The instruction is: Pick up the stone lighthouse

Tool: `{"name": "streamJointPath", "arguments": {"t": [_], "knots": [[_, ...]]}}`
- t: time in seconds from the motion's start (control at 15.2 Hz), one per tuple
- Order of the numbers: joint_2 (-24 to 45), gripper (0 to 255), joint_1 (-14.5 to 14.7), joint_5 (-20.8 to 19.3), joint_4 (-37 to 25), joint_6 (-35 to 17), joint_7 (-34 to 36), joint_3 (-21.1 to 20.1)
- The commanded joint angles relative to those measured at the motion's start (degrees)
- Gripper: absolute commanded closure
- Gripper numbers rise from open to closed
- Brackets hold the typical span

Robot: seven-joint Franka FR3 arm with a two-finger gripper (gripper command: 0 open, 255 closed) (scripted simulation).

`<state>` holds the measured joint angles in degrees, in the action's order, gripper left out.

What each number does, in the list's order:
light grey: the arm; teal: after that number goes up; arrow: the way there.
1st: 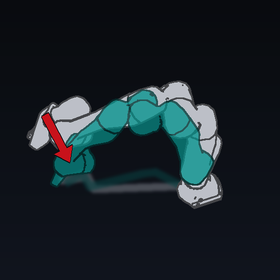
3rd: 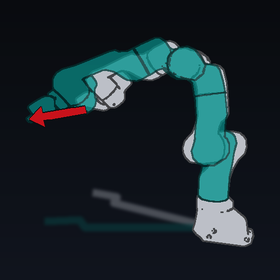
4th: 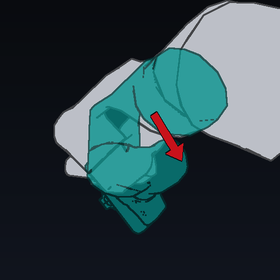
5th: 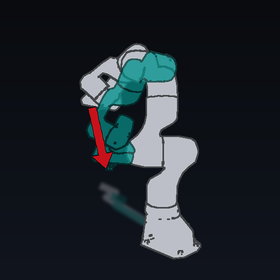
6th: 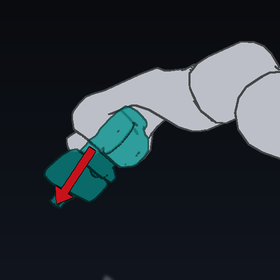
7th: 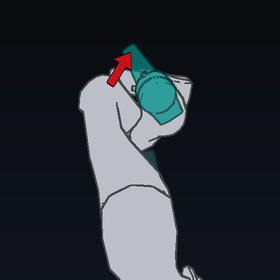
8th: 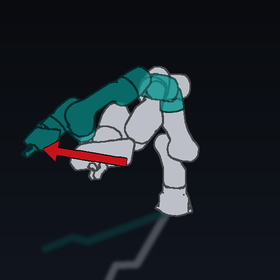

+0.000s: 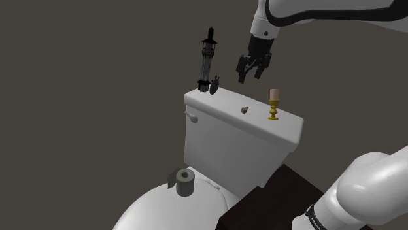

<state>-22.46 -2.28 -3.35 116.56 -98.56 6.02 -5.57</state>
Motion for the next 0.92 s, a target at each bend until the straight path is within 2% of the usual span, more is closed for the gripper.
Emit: {"name": "streamJointPath", "arguments": {"t": [0.0, 0.46, 0.86], "knots": [[3.2, 0, -0.1, -1.2, -3.2, -1.4, 0.9, -0.8], [15.2, 0, -0.3, -6.3, -18.9, -2.4, 3.9, -3.1], [26.7, 0, 0.8, -12.0, -36.2, -0.2, 6.0, -4.7]]}}
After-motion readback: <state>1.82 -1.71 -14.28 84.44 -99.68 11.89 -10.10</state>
